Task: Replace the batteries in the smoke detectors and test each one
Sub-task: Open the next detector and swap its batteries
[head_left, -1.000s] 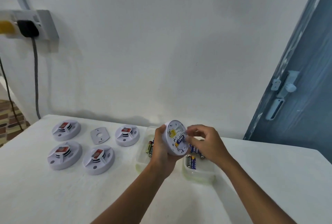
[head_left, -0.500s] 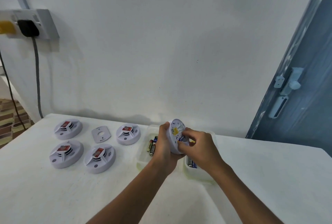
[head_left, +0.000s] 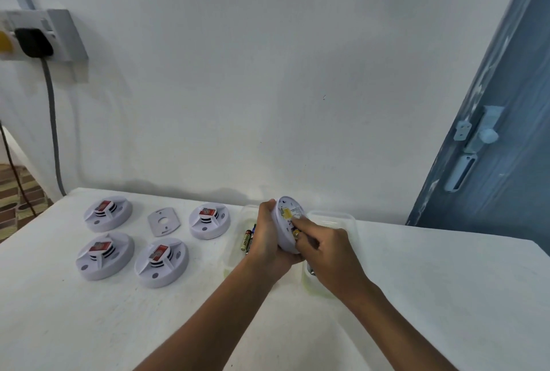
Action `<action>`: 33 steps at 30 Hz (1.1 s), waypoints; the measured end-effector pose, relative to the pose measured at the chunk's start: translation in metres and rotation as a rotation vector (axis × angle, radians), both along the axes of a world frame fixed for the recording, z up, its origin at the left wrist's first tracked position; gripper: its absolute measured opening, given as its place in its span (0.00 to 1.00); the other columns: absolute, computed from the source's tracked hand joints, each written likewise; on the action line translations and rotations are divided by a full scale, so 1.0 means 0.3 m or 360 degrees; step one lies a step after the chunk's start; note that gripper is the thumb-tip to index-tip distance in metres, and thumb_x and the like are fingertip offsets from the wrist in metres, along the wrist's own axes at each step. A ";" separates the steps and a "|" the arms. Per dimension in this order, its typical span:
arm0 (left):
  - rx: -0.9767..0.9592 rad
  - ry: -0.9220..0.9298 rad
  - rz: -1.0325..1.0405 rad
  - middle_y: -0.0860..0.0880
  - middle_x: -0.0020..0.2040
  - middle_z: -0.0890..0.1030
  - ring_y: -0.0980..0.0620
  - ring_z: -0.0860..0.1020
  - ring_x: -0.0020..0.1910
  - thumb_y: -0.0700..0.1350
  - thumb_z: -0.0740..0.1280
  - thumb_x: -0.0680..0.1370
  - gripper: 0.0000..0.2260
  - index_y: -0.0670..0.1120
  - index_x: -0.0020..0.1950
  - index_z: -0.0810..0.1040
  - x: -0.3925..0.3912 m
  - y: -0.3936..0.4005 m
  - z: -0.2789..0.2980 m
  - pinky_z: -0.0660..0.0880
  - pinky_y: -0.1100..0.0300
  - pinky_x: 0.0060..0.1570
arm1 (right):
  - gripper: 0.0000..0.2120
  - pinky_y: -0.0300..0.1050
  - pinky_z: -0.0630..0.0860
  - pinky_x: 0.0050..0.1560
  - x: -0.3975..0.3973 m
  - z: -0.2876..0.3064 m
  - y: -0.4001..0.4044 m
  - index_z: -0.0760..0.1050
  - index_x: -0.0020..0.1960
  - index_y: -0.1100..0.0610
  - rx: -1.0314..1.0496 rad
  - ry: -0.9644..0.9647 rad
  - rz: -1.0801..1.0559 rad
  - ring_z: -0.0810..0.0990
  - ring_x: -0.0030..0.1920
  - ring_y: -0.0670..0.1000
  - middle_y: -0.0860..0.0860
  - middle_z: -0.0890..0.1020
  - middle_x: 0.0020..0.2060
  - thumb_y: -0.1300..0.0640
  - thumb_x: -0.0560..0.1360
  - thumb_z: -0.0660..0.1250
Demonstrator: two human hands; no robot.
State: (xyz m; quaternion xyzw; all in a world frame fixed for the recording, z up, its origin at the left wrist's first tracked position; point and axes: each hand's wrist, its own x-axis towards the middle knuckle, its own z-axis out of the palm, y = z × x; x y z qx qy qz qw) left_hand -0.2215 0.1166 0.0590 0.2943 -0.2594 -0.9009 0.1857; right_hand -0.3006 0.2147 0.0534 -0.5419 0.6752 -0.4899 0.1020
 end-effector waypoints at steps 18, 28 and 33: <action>0.0008 -0.0022 0.0131 0.40 0.56 0.78 0.41 0.75 0.55 0.59 0.56 0.77 0.21 0.45 0.58 0.77 0.045 -0.039 0.020 0.73 0.44 0.50 | 0.03 0.40 0.74 0.35 -0.199 -0.001 -0.055 0.78 0.43 0.56 0.0760 0.0167 -0.0504 0.80 0.36 0.54 0.54 0.80 0.37 0.60 0.75 0.67; 0.0025 0.0054 0.0163 0.39 0.59 0.77 0.39 0.73 0.60 0.59 0.58 0.78 0.20 0.45 0.57 0.77 0.087 -0.056 0.019 0.70 0.41 0.57 | 0.10 0.43 0.69 0.38 -0.158 -0.077 -0.106 0.70 0.55 0.60 0.1441 0.0570 -0.0391 0.79 0.49 0.56 0.57 0.78 0.54 0.56 0.77 0.66; 0.0023 0.0118 0.0169 0.39 0.60 0.76 0.39 0.73 0.59 0.59 0.58 0.77 0.22 0.45 0.61 0.76 0.124 -0.073 0.024 0.71 0.40 0.55 | 0.09 0.43 0.72 0.43 -0.153 -0.041 -0.086 0.64 0.42 0.56 0.1420 0.0405 -0.0387 0.72 0.42 0.55 0.56 0.73 0.43 0.63 0.76 0.63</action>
